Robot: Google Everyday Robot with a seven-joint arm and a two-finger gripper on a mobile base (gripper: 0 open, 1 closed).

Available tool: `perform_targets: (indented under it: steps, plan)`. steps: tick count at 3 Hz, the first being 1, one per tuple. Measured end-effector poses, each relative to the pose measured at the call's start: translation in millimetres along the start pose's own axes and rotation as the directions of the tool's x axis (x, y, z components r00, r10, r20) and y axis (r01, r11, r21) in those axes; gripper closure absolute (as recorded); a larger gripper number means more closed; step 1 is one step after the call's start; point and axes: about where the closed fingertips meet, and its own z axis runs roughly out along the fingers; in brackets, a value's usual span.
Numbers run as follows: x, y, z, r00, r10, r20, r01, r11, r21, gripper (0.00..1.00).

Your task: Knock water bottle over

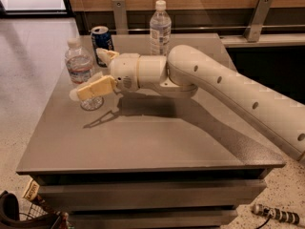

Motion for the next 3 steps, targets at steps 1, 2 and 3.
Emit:
perform_targets:
  steps: [1, 2, 3]
  plan:
    - [-0.1, 1.7, 2.5, 1.000, 0.002, 0.001, -0.002, 1.0000, -0.004, 0.13]
    - [-0.8, 3.2, 4.4, 1.000, 0.000, 0.002, 0.000, 1.0000, -0.009, 0.37]
    - [-1.5, 4.8, 6.4, 1.000, 0.000, 0.002, 0.000, 0.9999, -0.013, 0.61]
